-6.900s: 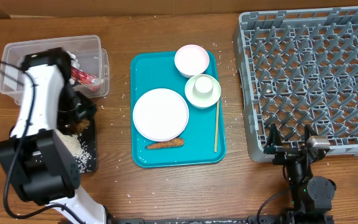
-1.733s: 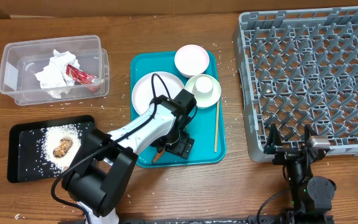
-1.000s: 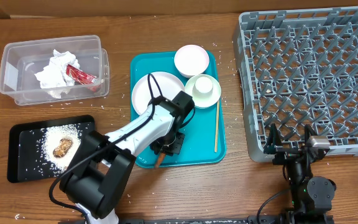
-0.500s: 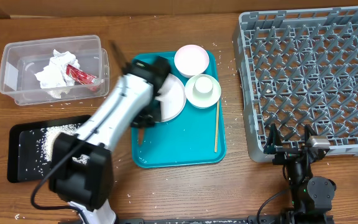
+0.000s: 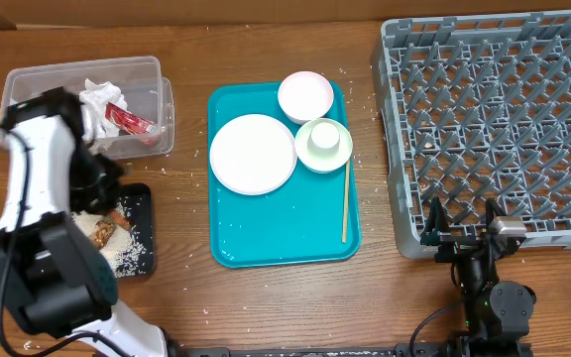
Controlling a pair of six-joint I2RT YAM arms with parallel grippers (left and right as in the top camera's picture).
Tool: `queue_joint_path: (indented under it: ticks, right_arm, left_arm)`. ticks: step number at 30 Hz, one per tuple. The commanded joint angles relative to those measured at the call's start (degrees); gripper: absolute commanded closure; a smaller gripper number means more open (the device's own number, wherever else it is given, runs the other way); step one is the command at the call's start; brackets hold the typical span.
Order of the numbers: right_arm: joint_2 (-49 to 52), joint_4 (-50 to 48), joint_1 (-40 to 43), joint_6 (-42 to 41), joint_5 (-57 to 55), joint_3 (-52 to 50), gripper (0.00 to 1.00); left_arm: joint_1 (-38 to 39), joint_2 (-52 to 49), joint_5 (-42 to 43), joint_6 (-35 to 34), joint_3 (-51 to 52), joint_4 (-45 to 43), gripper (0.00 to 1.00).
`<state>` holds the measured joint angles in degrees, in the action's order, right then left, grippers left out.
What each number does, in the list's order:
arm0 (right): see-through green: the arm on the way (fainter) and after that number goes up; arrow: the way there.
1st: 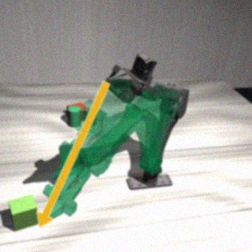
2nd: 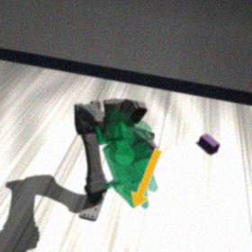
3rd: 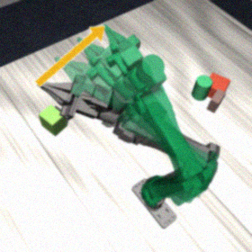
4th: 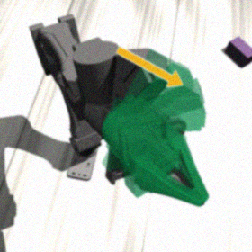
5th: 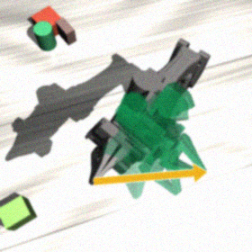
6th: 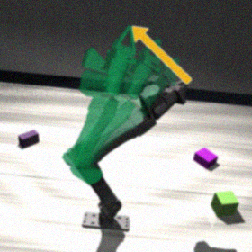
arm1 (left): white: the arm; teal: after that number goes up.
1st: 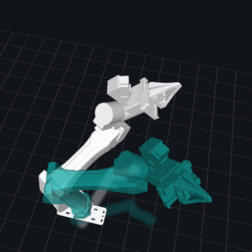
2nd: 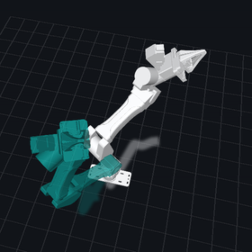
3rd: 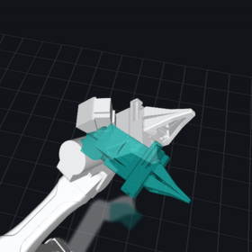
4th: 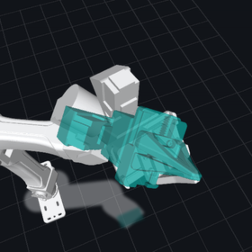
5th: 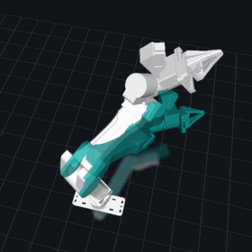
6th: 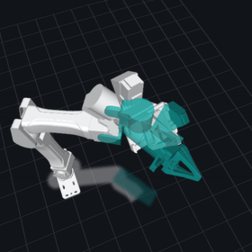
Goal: Sort waste into correct bins and load items into the dishwasher
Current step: 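Carry the carrot left and drop it onto the black tray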
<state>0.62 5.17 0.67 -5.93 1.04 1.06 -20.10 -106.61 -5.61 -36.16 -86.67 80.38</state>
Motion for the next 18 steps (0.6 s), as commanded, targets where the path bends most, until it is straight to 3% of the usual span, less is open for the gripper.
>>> queue_joint_path:
  ticks: [1, 9, 12, 18]
  right_arm:
    - [-0.46, -0.35, -0.33, 0.37, -0.55, -0.59, 0.00]
    - [-0.46, -0.35, -0.33, 0.37, -0.55, -0.59, 0.00]
    - [-0.46, -0.37, -0.33, 0.37, -0.55, -0.57, 0.00]
    - [-0.46, -0.35, -0.33, 0.37, -0.55, -0.59, 0.00]
  left_arm:
    - [-4.13, 1.84, 1.20, -4.28, -0.31, -0.11, 0.77]
    - [-8.31, 1.84, 0.68, -5.68, 3.61, -4.28, 0.73]
    - [-8.39, 1.84, 0.68, -5.68, 6.62, -6.58, 0.64]
    - [-8.39, 1.84, 0.68, -5.66, 11.19, -10.34, 0.63]
